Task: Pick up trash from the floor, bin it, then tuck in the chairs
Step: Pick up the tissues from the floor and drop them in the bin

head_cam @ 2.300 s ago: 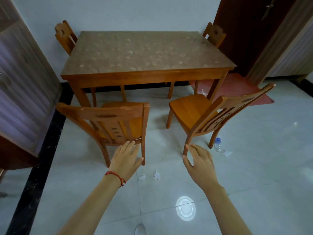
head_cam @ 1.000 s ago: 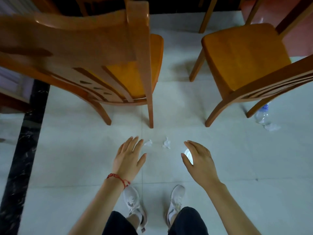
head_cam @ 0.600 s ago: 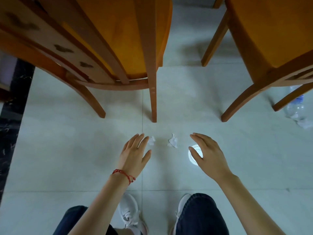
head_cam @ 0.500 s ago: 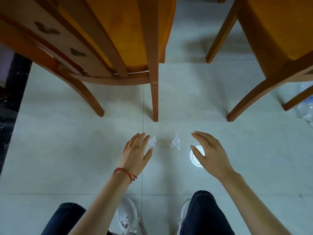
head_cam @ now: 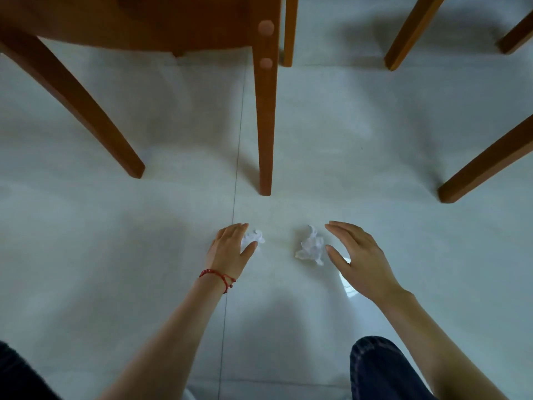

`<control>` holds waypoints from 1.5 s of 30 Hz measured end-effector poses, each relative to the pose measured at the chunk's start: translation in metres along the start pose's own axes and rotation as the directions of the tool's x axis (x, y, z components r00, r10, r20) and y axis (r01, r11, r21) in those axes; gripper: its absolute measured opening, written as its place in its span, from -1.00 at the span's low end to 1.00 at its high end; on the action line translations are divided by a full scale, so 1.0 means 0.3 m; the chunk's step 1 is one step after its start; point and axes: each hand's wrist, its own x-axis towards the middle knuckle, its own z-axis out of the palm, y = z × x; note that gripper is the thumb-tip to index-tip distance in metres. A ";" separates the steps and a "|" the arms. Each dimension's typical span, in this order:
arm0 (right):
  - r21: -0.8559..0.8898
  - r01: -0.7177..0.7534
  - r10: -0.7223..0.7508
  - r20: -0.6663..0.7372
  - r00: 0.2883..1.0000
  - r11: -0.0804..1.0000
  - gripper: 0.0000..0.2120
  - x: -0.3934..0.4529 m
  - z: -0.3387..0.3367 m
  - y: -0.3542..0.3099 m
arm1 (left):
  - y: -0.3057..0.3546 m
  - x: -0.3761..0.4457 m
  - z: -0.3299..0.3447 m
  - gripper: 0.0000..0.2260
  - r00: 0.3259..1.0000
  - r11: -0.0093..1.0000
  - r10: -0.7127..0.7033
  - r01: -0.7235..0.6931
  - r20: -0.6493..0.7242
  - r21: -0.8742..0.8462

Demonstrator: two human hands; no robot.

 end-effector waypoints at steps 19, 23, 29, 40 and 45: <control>0.100 -0.161 0.156 0.056 0.986 0.982 -0.66 -0.066 0.158 0.055 | -0.036 0.107 0.170 -0.86 0.980 0.959 -0.123 0.078 -0.153 -0.272; 0.158 -0.177 0.173 0.040 0.984 0.971 -0.66 -0.052 0.167 0.059 | -0.032 0.083 0.177 -0.72 0.922 0.793 -0.356 0.214 -0.150 -0.570; 0.247 -0.190 0.190 0.027 0.981 0.950 -0.63 -0.014 0.201 0.058 | -0.037 0.035 0.218 -0.88 0.847 0.369 -0.528 0.303 0.070 -0.879; 0.007 -0.124 0.123 0.078 0.989 0.992 -0.46 0.042 0.365 0.067 | -0.024 -0.001 0.227 -0.79 0.853 0.307 -0.517 0.265 0.074 -0.914; 0.100 -0.148 0.147 0.013 0.989 0.984 -0.60 0.037 0.377 0.065 | -0.041 0.000 0.233 -0.79 0.850 0.322 -0.522 0.271 0.069 -0.907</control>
